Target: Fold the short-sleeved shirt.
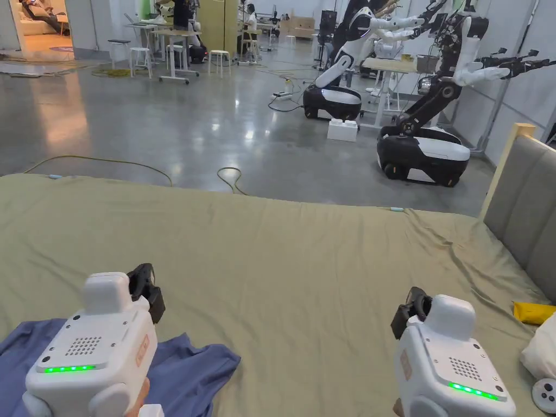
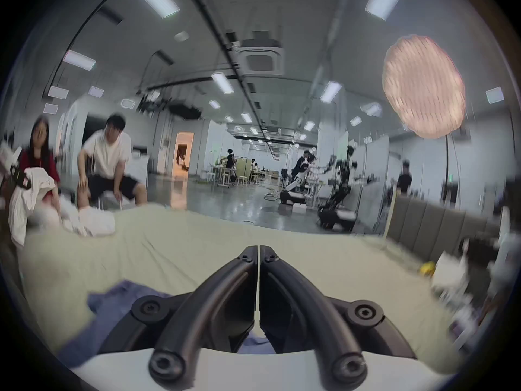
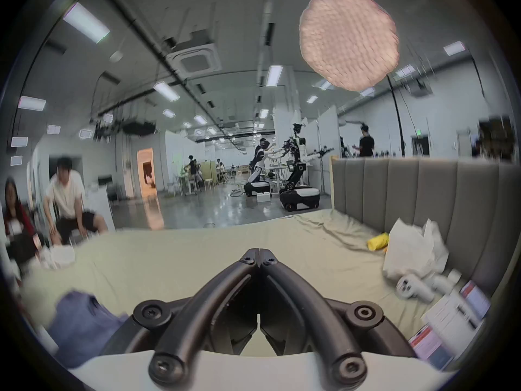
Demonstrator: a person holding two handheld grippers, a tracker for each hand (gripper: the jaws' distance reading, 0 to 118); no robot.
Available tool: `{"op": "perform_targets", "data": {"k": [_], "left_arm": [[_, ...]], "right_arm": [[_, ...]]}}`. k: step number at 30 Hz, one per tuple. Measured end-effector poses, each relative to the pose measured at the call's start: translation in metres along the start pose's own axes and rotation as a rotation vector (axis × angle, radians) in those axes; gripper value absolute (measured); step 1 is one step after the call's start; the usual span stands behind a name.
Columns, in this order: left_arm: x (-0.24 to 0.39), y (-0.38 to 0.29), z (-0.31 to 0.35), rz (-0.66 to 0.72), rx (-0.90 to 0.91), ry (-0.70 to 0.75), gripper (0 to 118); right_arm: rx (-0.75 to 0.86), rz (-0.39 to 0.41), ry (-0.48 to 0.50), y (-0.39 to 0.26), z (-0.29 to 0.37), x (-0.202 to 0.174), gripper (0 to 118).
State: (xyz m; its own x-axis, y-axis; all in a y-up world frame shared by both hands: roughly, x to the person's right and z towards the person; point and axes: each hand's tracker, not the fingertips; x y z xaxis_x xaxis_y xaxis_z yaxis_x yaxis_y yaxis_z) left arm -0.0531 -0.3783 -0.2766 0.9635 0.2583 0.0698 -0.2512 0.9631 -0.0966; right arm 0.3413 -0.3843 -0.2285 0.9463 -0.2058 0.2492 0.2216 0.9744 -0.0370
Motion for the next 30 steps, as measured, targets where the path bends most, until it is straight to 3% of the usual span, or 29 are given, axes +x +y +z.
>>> {"op": "perform_targets", "data": {"k": [4,5,6,7,9,12,13,15,16,17,20,23,28,30], "left_arm": [[-0.019,0.004,0.001,0.340,0.031,-0.020,2],[-0.019,0.006,0.002,0.344,0.039,-0.010,2],[-0.014,0.009,0.003,0.239,0.045,0.012,2],[-0.006,0.012,0.003,0.082,0.046,0.015,2],[0.015,0.013,0.000,-0.364,0.006,0.024,2],[0.042,0.001,-0.002,-0.990,-0.030,0.013,2],[0.046,-0.006,-0.002,-1.157,-0.025,0.015,2],[0.048,-0.019,-0.002,-1.412,0.014,0.026,2],[0.047,-0.023,-0.002,-1.496,0.026,0.022,2],[0.036,-0.029,-0.015,-1.521,0.025,0.019,2],[0.034,-0.030,-0.018,-1.457,0.000,0.028,2],[0.030,-0.021,-0.021,-1.143,-0.053,0.046,2],[0.011,-0.008,-0.018,-0.455,-0.078,0.020,2],[0.003,-0.007,-0.016,-0.270,-0.061,0.010,2]], "right_arm": [[0.014,-0.315,0.028,0.007,-0.001,0.017,0],[0.014,-0.342,0.027,0.008,-0.002,0.019,0],[0.021,-0.347,0.027,0.010,-0.001,0.019,0],[0.023,-0.290,0.028,0.011,-0.001,0.016,0],[0.018,0.056,0.041,0.016,-0.004,-0.002,0],[0.082,0.793,0.050,0.003,-0.005,-0.033,0],[0.112,1.000,0.069,-0.006,-0.006,-0.039,0],[0.148,1.324,0.087,-0.021,-0.006,-0.042,0],[0.164,1.449,0.089,-0.027,-0.006,-0.043,0],[0.169,1.503,0.098,-0.031,-0.007,-0.040,0],[0.140,1.456,0.114,-0.033,-0.008,-0.041,0],[0.083,1.277,0.081,-0.031,-0.009,-0.045,0],[-0.038,0.713,0.005,-0.007,0.001,-0.044,0],[-0.059,0.492,0.007,-0.006,-0.008,-0.033,0]]}}
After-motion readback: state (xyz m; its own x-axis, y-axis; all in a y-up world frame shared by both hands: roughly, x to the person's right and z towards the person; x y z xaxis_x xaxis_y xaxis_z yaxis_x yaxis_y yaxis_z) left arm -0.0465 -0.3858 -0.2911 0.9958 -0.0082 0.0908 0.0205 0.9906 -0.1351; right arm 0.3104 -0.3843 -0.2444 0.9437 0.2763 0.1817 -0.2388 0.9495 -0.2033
